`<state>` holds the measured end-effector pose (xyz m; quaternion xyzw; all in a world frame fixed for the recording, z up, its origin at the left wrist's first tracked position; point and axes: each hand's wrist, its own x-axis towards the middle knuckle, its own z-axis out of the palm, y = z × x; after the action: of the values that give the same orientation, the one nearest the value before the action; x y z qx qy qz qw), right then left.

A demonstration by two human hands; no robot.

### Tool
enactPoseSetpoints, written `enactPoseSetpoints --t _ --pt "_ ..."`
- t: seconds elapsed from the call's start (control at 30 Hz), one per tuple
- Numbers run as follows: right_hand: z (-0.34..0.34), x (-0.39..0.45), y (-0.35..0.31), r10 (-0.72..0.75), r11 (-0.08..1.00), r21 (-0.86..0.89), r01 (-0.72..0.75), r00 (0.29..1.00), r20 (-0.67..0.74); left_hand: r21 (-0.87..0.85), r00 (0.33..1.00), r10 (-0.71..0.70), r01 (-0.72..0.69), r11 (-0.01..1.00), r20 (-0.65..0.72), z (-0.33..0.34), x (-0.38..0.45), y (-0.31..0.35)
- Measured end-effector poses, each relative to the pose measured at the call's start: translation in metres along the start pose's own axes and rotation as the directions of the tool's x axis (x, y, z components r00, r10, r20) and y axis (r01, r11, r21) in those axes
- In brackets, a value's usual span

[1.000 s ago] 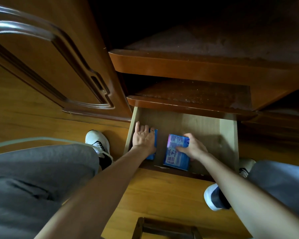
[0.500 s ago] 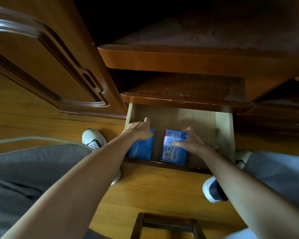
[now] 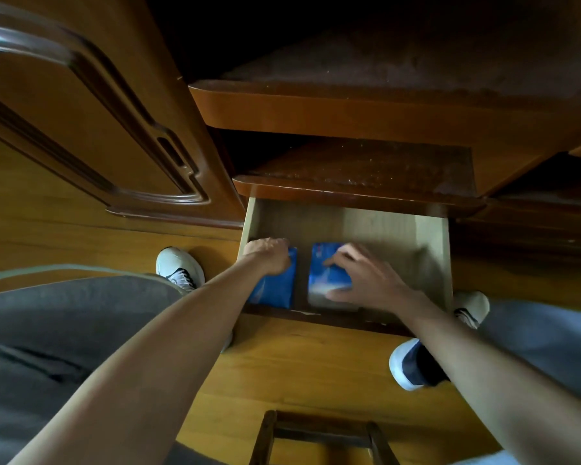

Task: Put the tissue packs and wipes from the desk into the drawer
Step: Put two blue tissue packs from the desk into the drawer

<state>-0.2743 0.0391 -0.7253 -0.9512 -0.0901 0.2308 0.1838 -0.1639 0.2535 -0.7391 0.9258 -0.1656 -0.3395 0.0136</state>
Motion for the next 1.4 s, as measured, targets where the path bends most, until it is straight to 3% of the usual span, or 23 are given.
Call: enactPoseSetpoints --t 0.13,0.27,0.43,0.63,0.83,1.0,1.1,1.17,1.27,1.4 --pt "0.003 0.008 -0.004 0.12 0.98 0.16 -0.117 0.993 -0.009 0.006 1.0 0.016 -0.016 1.0 0.023 -0.003 -0.001 -0.001" --pt "0.007 0.023 -0.002 0.314 0.921 0.182 -0.345 0.933 0.177 0.055 0.995 0.056 -0.061 0.997 0.084 -0.001 -0.004 -0.004" --pt "0.016 0.032 0.002 0.396 0.842 0.307 -0.443 0.895 0.205 0.053 0.993 0.083 -0.087 0.995 0.078 0.001 0.0 -0.003" --pt "0.034 0.048 -0.036 0.416 0.813 0.387 -0.435 0.899 0.137 -0.017 1.0 0.017 -0.017 1.0 0.005 0.006 0.005 -0.002" --pt "0.033 0.046 -0.039 0.415 0.824 0.33 -0.462 0.886 0.205 -0.142 0.996 -0.001 0.014 0.99 0.093 0.001 -0.001 0.001" --pt "0.01 0.023 -0.041 0.413 0.806 0.379 -0.454 0.891 0.189 -0.15 0.999 0.047 -0.046 0.988 0.003 -0.019 -0.03 0.004" --pt "-0.019 0.002 -0.039 0.35 0.783 0.481 -0.395 0.918 0.183 -0.007 0.98 0.102 -0.105 0.994 -0.173 -0.047 -0.062 0.016" --pt "-0.044 -0.015 -0.041 0.311 0.785 0.514 -0.347 0.937 0.158 0.085 0.909 0.167 -0.146 0.986 -0.382 -0.072 -0.092 0.029" --pt "-0.095 -0.046 -0.046 0.287 0.752 0.603 -0.265 0.956 0.062 0.132 0.696 0.285 -0.266 0.955 -0.659 -0.118 -0.147 0.059" --pt "-0.193 -0.107 -0.06 0.198 0.814 0.574 -0.086 0.971 -0.135 0.31 0.165 0.432 -0.482 0.82 -0.887 -0.188 -0.217 0.103"
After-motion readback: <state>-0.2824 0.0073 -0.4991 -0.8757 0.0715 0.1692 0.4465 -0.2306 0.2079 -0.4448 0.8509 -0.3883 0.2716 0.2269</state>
